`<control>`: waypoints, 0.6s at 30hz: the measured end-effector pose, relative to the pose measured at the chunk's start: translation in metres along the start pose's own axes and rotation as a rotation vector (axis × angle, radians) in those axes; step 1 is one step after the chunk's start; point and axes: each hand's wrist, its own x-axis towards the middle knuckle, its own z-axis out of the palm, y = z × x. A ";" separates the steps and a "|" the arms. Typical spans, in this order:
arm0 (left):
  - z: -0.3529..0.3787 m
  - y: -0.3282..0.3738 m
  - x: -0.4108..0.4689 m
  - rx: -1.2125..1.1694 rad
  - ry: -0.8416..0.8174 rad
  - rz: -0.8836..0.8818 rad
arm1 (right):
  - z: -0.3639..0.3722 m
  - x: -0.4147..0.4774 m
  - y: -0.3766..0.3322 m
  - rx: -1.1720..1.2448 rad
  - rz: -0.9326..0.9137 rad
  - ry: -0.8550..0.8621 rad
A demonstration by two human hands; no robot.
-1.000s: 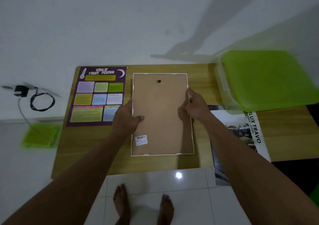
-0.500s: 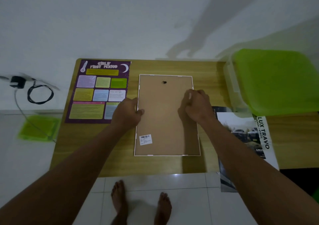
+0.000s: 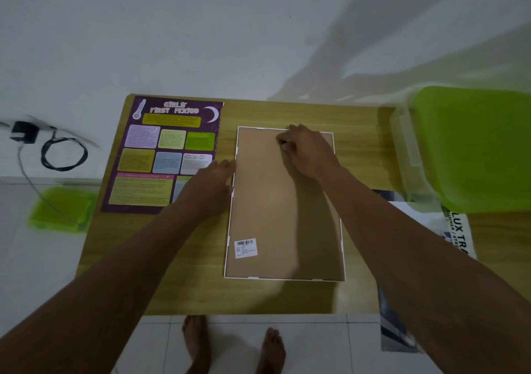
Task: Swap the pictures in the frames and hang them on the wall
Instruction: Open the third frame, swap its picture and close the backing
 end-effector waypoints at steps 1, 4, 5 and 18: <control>-0.001 0.000 0.002 0.041 -0.017 -0.003 | 0.000 0.001 -0.001 0.001 0.003 0.030; 0.001 0.000 0.006 0.116 -0.042 -0.005 | 0.000 0.003 -0.003 0.015 0.030 0.052; 0.003 -0.001 0.007 0.131 -0.049 -0.012 | 0.001 0.005 -0.003 0.016 0.044 0.047; 0.005 0.000 0.012 0.207 -0.094 -0.062 | -0.006 0.014 0.006 0.025 0.025 0.011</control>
